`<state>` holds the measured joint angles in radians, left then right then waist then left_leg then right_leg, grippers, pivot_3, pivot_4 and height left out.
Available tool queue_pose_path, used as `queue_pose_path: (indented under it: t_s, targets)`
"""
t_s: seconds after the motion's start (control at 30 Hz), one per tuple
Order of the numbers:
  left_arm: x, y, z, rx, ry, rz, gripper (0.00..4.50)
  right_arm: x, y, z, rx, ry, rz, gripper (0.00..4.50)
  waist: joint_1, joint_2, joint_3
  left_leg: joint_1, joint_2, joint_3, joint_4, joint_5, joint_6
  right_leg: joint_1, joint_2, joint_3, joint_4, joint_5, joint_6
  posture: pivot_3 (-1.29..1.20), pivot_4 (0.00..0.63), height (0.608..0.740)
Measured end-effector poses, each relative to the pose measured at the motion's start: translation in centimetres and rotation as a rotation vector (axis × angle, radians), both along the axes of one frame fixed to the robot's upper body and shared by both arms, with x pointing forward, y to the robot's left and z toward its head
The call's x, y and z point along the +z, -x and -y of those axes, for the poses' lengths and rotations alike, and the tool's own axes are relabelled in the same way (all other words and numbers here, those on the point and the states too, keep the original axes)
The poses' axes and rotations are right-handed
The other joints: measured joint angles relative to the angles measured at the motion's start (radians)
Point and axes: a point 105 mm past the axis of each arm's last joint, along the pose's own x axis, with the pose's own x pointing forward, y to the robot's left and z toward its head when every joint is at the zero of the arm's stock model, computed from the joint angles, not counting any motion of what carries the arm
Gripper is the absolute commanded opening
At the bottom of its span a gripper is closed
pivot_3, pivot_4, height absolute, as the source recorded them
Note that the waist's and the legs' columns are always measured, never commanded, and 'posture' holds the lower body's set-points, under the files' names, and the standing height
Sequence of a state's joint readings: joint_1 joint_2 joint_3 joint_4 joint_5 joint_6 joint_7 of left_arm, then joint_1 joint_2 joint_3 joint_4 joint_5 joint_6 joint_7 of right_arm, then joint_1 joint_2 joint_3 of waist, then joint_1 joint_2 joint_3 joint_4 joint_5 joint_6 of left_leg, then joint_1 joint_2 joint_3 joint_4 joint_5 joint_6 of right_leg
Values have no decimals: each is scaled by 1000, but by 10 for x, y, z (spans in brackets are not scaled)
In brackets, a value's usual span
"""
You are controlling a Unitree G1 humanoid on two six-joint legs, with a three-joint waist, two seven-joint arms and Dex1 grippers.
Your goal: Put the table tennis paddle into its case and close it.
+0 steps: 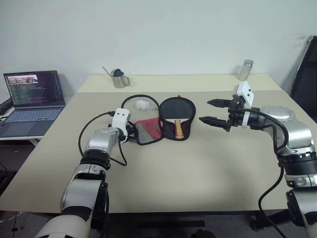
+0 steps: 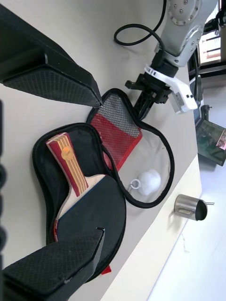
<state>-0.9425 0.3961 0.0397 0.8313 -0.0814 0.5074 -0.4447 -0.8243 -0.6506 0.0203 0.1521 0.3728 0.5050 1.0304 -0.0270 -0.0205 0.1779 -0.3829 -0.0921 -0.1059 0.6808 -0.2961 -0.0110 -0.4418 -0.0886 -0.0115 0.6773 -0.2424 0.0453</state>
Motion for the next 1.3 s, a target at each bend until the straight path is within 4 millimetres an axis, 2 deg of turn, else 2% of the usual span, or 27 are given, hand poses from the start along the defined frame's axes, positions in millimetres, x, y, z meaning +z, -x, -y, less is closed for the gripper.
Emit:
queue_pose_path:
  t_s: [0.07,0.23,0.4,0.47,0.6,0.7,0.83,0.93,1.03,1.17,1.27,1.3]
  targets:
    - [4,-2,5,-17,10,36,41,0,0,0,-5,-1,1,4500,1,0,0,0,0,0,0,0,0,0,0,0,0,0,0,0,150,740]
    - [47,-6,41,-151,91,262,41,2,-1,3,-12,6,13,4500,3,-1,0,-1,0,0,0,0,0,0,0,0,-1,0,0,0,150,740]
    - [78,0,82,-290,158,371,41,7,-1,12,-39,17,32,4500,5,-1,0,-1,0,0,0,0,0,0,0,0,-1,0,0,0,150,740]
    - [81,3,98,-329,162,375,41,10,-1,16,-54,14,41,4500,5,-1,0,-1,0,0,0,0,0,0,0,0,-1,0,0,0,150,740]
    - [70,7,130,-370,181,338,41,13,-2,24,-92,7,55,4500,4,-1,1,0,0,1,0,0,0,0,0,0,0,0,0,0,150,740]
    - [59,4,143,-326,188,314,41,9,-1,27,-109,8,53,4500,3,-1,1,0,0,2,0,0,0,0,0,1,0,0,0,0,150,740]
    - [41,-1,146,-268,131,280,41,13,2,28,-119,5,77,4500,2,-2,1,0,0,2,0,0,0,0,0,1,0,0,0,0,150,740]
    - [34,-8,136,-214,46,278,41,12,4,30,-135,2,83,4500,3,-2,1,0,0,2,0,0,0,0,0,1,0,0,0,0,150,740]
    - [36,-13,122,-184,-9,305,41,8,5,31,-149,2,65,4500,3,-2,1,0,0,2,0,0,0,0,0,0,0,0,0,0,150,740]
    - [53,-12,107,-228,21,365,41,8,-1,27,-197,-111,20,4500,1,-2,1,0,1,2,0,0,0,0,0,1,1,0,0,0,150,740]
    - [86,3,109,-381,139,441,41,5,-18,23,-302,-255,-71,4500,-2,-2,1,0,1,1,0,0,0,0,0,1,1,0,0,0,150,740]
    - [95,11,105,-430,161,459,198,3,-26,22,-349,-318,-119,4500,-4,-2,1,0,1,2,0,0,0,0,0,2,1,0,0,0,150,740]
